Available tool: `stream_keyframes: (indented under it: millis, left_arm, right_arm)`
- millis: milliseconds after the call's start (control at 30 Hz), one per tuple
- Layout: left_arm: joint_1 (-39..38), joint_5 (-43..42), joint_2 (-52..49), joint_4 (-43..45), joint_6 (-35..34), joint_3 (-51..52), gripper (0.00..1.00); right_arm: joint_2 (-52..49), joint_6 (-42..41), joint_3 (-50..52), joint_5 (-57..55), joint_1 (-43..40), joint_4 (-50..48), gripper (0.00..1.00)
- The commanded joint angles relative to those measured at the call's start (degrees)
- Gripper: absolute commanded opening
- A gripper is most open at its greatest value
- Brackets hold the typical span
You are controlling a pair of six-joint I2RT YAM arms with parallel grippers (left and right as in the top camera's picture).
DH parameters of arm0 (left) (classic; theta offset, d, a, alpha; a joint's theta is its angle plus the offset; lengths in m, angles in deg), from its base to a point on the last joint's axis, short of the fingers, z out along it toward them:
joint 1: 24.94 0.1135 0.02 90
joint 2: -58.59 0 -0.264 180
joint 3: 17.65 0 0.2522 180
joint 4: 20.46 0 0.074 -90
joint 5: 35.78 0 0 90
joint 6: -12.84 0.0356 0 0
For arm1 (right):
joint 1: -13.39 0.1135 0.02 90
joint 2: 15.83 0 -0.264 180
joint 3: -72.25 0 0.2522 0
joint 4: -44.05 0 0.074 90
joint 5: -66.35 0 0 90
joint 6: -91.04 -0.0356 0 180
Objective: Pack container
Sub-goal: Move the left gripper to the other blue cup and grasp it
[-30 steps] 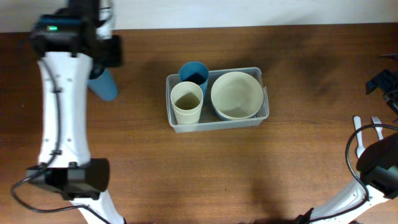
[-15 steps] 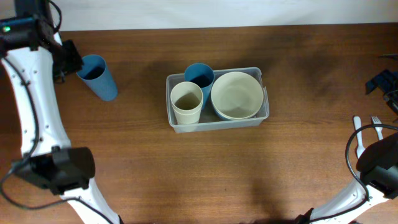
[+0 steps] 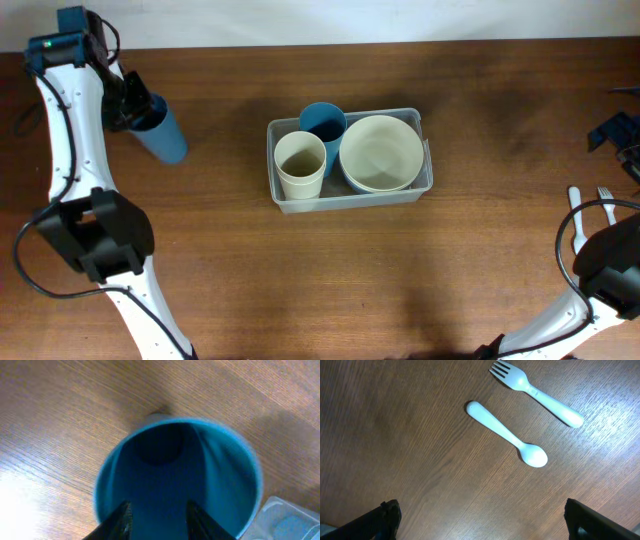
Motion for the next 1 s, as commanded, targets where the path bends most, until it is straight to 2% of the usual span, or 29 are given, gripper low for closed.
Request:
stream_keyframes:
  millis: [0, 167, 267, 333, 900, 933, 967]
  left_arm:
    - [0.35, -1.46, -0.83, 0.13, -0.24, 0.22, 0.14]
    - [0.35, -1.66, -0.81, -1.01, -0.61, 0.2, 0.11]
    - [0.33, -1.66, -0.81, -1.7, -0.61, 0.22, 0.02]
    - [0.33, -1.68, -0.81, -1.81, -0.61, 0.2, 0.01]
    - [0.28, -2.91, -0.81, -2.73, -0.59, -1.2, 0.02]
    - [0.31, -2.99, -0.81, -2.86, -0.59, -1.2, 0.04]
    - [0.28, -2.97, -0.81, -2.93, -0.59, -1.2, 0.12]
  right_arm:
    - [-0.15, -0.26, 0.0, -0.66, -0.13, -0.13, 0.99]
    - [-0.13, -0.26, 0.0, -0.66, -0.13, -0.13, 0.99]
    - [-0.13, -0.26, 0.0, -0.66, -0.13, -0.13, 0.99]
    - [-0.15, -0.26, 0.0, -0.66, -0.13, -0.13, 0.99]
    - [-0.13, -0.26, 0.0, -0.66, -0.13, -0.13, 0.99]
    - [-0.13, -0.26, 0.0, -0.66, -0.13, -0.13, 0.99]
    - [-0.15, -0.26, 0.0, -0.66, -0.13, -0.13, 0.99]
